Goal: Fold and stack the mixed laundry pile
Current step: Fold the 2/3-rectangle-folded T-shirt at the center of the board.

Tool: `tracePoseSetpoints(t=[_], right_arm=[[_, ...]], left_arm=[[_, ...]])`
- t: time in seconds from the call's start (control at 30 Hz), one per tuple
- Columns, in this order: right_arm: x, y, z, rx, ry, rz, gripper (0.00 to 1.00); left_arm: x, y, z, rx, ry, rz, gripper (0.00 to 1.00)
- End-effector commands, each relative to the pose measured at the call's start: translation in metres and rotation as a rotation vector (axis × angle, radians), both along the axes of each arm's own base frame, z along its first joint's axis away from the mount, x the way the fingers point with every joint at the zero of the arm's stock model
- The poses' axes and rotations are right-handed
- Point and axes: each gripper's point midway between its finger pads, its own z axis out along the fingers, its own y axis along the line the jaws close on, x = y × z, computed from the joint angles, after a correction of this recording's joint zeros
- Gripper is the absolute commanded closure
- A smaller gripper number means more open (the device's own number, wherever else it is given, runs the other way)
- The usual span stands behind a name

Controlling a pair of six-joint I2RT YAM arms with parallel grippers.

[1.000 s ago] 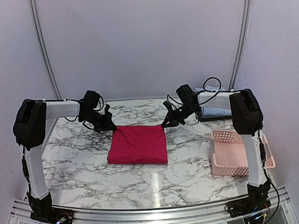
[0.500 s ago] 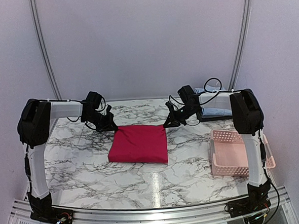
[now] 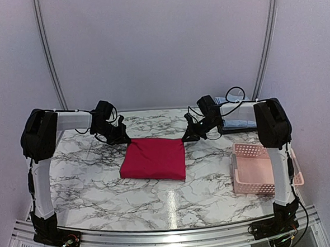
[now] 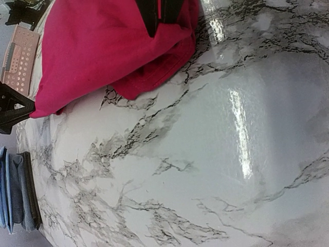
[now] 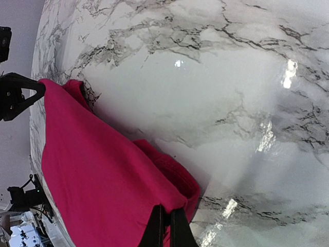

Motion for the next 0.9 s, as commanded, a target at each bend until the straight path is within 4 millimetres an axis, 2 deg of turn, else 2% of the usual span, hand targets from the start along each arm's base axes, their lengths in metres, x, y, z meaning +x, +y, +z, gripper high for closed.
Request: tracePoseSetpoints(t=[0.0, 0.2, 0.23, 0.3, 0.33, 0.43, 0.47, 0.53, 0.6, 0.7, 0.8, 0.87], right_arm=[[0.015, -0.015, 0.000, -0.033, -0.045, -0.040, 1.00], [0.036, -0.018, -0.009, -0.071, -0.071, -0.064, 1.00], [0.040, -0.019, -0.008, -0.069, -0.079, -0.069, 1.00], [0.053, -0.021, -0.006, -0.074, -0.101, -0.078, 1.00], [0.059, -0.021, -0.005, -0.081, -0.114, -0.078, 0.96], [0.074, -0.024, 0.013, -0.088, -0.157, -0.077, 0.71], [0.076, -0.026, 0.023, -0.091, -0.175, -0.079, 0.59], [0.073, -0.029, 0.046, -0.076, -0.207, -0.079, 0.44], [0.066, -0.027, 0.073, -0.034, -0.251, -0.068, 0.33], [0.051, -0.016, 0.105, 0.080, -0.285, -0.038, 0.26], [0.033, 0.008, 0.119, 0.226, -0.230, 0.007, 0.25], [0.023, 0.028, 0.119, 0.293, -0.199, 0.042, 0.25]], left_arm=[[0.016, -0.004, 0.016, -0.017, -0.057, -0.001, 1.00], [0.022, -0.006, 0.006, -0.016, -0.044, 0.003, 1.00], [0.023, -0.006, 0.006, -0.017, -0.044, 0.004, 0.96], [0.026, -0.005, 0.011, -0.011, -0.059, 0.016, 0.74], [0.029, -0.002, 0.016, -0.004, -0.075, 0.026, 0.63], [0.040, 0.009, 0.044, 0.013, -0.144, 0.067, 0.33], [0.044, 0.016, 0.054, 0.015, -0.165, 0.090, 0.22], [0.048, 0.028, 0.077, 0.010, -0.206, 0.121, 0.03], [0.047, 0.036, 0.096, 0.002, -0.246, 0.131, 0.01], [0.036, 0.024, 0.117, -0.070, -0.264, 0.082, 0.01], [0.021, -0.005, 0.127, -0.185, -0.253, 0.012, 0.01], [0.011, -0.029, 0.130, -0.253, -0.238, -0.043, 0.01]])
